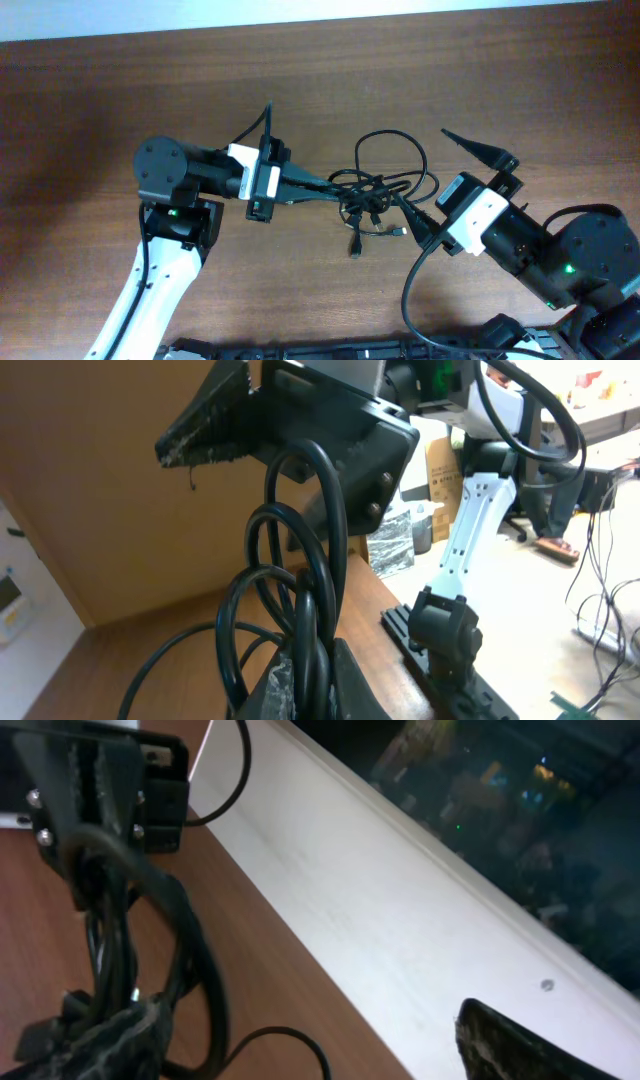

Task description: Untangle cables

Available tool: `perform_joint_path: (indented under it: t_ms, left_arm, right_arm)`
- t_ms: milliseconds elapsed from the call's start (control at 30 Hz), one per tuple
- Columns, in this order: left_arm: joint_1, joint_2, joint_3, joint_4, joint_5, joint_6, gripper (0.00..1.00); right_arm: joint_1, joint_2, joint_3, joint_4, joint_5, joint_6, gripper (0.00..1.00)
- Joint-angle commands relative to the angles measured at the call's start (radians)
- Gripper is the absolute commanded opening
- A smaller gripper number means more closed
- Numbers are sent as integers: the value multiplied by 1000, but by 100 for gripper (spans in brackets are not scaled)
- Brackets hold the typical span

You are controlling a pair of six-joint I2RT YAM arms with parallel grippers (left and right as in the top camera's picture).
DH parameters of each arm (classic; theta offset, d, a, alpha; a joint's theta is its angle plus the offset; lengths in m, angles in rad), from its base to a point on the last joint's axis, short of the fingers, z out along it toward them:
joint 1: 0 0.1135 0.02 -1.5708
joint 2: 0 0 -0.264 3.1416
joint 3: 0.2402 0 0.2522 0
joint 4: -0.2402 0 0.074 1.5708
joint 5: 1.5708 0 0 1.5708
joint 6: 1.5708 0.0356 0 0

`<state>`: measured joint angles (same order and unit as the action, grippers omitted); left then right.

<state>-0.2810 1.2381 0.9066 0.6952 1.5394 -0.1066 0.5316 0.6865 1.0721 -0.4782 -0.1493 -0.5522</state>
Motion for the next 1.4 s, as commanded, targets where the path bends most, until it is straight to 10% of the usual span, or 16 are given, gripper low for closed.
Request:
perform_joint_path:
  t_ms: [0,133,300,433,700,1367]
  left_arm:
    - [-13,-2,2,8,34,116,0]
    - [-53,-2,2,8,34,255,0]
    - [-54,-2,2,8,32,317,0]
    - [-54,-2,2,7,33,325,0]
    - [-55,-2,2,0,33,204,0]
    - [-255,-2,2,-54,33,189,0]
  right_arm:
    - [4,6,7,13,-52,18,79]
    - [4,40,7,-8,-156,18,55]
    - [4,79,7,-13,-295,17,48]
    - [4,92,7,-10,-303,17,4]
    - [4,92,7,194,-18,3,4]
    - [5,151,7,530,-81,-153,4]
